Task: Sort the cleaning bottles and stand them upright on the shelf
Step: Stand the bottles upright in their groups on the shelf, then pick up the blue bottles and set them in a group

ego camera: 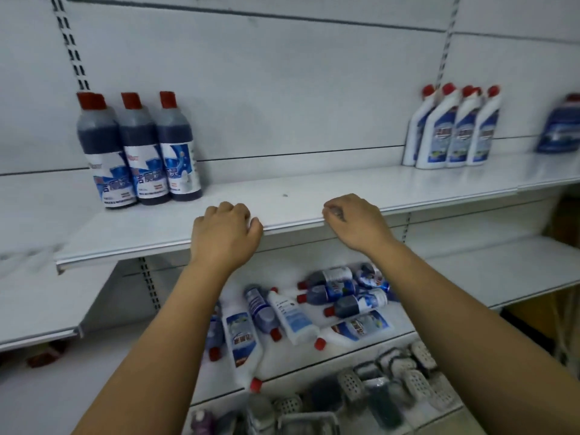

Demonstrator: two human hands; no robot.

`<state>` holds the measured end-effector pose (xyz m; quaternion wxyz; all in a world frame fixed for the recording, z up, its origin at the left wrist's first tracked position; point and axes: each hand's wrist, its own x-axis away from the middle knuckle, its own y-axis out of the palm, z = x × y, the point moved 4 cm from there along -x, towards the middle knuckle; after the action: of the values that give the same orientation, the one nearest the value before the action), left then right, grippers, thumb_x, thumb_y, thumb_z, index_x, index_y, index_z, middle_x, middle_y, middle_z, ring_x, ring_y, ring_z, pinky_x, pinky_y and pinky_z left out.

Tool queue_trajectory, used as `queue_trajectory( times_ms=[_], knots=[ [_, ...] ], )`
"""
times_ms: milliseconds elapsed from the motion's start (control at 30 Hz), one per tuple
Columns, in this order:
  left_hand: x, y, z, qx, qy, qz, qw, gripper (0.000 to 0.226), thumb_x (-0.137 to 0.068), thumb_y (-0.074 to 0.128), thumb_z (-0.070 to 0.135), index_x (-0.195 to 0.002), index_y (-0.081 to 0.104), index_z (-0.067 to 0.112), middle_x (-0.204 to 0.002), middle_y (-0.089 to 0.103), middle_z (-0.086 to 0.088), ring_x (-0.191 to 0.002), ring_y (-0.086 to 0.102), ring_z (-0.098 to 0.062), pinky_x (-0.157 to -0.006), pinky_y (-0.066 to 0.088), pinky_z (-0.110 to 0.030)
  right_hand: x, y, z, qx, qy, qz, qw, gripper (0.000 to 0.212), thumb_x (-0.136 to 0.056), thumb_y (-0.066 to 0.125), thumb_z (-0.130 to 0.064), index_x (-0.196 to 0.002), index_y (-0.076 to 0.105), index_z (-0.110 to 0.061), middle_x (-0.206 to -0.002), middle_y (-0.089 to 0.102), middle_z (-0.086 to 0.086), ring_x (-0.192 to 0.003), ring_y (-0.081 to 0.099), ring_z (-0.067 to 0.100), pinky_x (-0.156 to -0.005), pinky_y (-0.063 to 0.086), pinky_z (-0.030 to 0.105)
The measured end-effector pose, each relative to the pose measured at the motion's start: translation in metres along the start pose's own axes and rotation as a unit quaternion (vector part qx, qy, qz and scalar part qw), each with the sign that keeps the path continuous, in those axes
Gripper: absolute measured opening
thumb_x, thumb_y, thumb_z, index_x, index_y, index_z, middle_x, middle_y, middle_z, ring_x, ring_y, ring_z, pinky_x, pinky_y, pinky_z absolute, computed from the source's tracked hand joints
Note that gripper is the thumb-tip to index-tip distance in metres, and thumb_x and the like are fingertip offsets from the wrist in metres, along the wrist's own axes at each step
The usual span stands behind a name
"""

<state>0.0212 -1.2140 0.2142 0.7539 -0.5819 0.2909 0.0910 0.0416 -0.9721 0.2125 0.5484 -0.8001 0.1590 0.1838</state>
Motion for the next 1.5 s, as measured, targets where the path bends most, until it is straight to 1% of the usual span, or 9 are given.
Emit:
queue_trajectory(
  times_ms=[300, 400, 533, 667, 767, 900, 1333, 1433, 1500],
  knots=[
    [0.022, 0.061, 0.179, 0.149, 0.101, 0.060, 0.982, 0.040, -0.087, 0.047, 0.037, -0.108, 0.071, 0.014, -0.117, 0.065, -0.006, -0.115, 0.055, -0.028, -0.102, 0.032, -0.038, 0.060, -0.068, 0.159, -0.016, 0.079, -0.023, 0.996, 0.050, -0.093, 0.055, -0.026, -0.142, 0.049, -0.019, -0.147, 0.047, 0.007, -0.132, 0.046, 0.025, -0.108, 0.036, 0.032],
    [0.031, 0.099, 0.226, 0.209, 0.112, -0.012, 0.971, 0.037, -0.088, 0.047, 0.034, -0.105, 0.071, 0.012, -0.114, 0.066, -0.006, -0.115, 0.053, -0.027, -0.096, 0.038, -0.035, 0.083, -0.070, 0.206, -0.046, 0.134, -0.042, 0.989, 0.048, -0.093, 0.056, -0.026, -0.141, 0.050, -0.020, -0.147, 0.047, 0.006, -0.131, 0.047, 0.023, -0.104, 0.034, 0.026],
    [0.030, 0.168, 0.266, 0.172, 0.123, -0.125, 0.969, 0.032, -0.089, 0.049, 0.037, -0.096, 0.072, 0.017, -0.102, 0.068, -0.006, -0.098, 0.057, -0.028, -0.085, 0.047, -0.040, 0.102, -0.059, 0.259, -0.086, 0.188, -0.063, 0.976, 0.045, -0.094, 0.058, -0.024, -0.138, 0.053, -0.016, -0.141, 0.053, 0.008, -0.124, 0.053, 0.025, -0.101, 0.040, 0.029],
    [0.022, 0.236, 0.282, 0.176, 0.084, -0.195, 0.961, 0.027, -0.088, 0.049, 0.036, -0.092, 0.070, 0.019, -0.098, 0.066, -0.009, -0.088, 0.057, -0.026, -0.074, 0.046, -0.036, 0.101, -0.030, 0.299, -0.099, 0.208, -0.097, 0.968, 0.040, -0.095, 0.057, -0.019, -0.134, 0.055, -0.013, -0.134, 0.059, 0.010, -0.118, 0.057, 0.027, -0.091, 0.041, 0.026],
    [0.010, 0.281, 0.294, 0.165, 0.077, -0.246, 0.952, 0.017, -0.085, 0.048, 0.035, -0.080, 0.061, 0.025, -0.100, 0.066, -0.010, -0.086, 0.058, -0.024, -0.071, 0.046, -0.033, 0.086, -0.001, 0.332, -0.092, 0.214, -0.148, 0.961, 0.041, -0.095, 0.055, -0.020, -0.136, 0.052, -0.014, -0.137, 0.056, 0.011, -0.121, 0.054, 0.027, -0.095, 0.040, 0.028],
    [-0.014, 0.331, 0.307, 0.145, 0.070, -0.278, 0.947, 0.030, -0.090, 0.062, 0.024, -0.119, 0.068, 0.019, -0.123, 0.064, -0.009, -0.110, 0.059, -0.028, -0.092, 0.050, -0.036, 0.058, 0.035, 0.379, -0.080, 0.232, -0.205, 0.948, 0.048, -0.096, 0.054, -0.026, -0.142, 0.046, -0.016, -0.144, 0.050, 0.008, -0.130, 0.048, 0.024, -0.104, 0.035, 0.028],
    [-0.049, 0.469, 0.319, 0.067, 0.097, -0.361, 0.925, 0.044, -0.079, 0.073, 0.026, -0.122, 0.062, 0.027, -0.126, 0.060, -0.002, -0.121, 0.052, -0.024, -0.108, 0.039, -0.041, -0.004, 0.153, 0.487, -0.127, 0.243, -0.279, 0.920, 0.053, -0.095, 0.055, -0.028, -0.144, 0.042, -0.013, -0.144, 0.050, 0.010, -0.129, 0.050, 0.026, -0.103, 0.038, 0.030],
    [-0.052, 0.489, 0.318, 0.046, 0.108, -0.369, 0.922, 0.059, -0.077, 0.077, 0.032, -0.131, 0.056, 0.032, -0.136, 0.056, 0.002, -0.130, 0.046, -0.022, -0.113, 0.031, -0.039, -0.022, 0.195, 0.504, -0.189, 0.279, -0.278, 0.900, 0.051, -0.092, 0.058, -0.029, -0.138, 0.049, -0.008, -0.136, 0.056, 0.015, -0.121, 0.055, 0.029, -0.097, 0.045, 0.034],
    [-0.051, 0.497, 0.318, 0.018, 0.116, -0.362, 0.925, 0.073, -0.076, 0.078, 0.036, -0.142, 0.046, 0.034, -0.146, 0.047, 0.003, -0.138, 0.038, -0.023, -0.117, 0.024, -0.043, -0.031, 0.222, 0.511, -0.289, 0.343, -0.260, 0.855, 0.047, -0.090, 0.061, -0.031, -0.130, 0.055, -0.006, -0.123, 0.061, 0.014, -0.110, 0.060, 0.028, -0.092, 0.051, 0.037]
  ],
)
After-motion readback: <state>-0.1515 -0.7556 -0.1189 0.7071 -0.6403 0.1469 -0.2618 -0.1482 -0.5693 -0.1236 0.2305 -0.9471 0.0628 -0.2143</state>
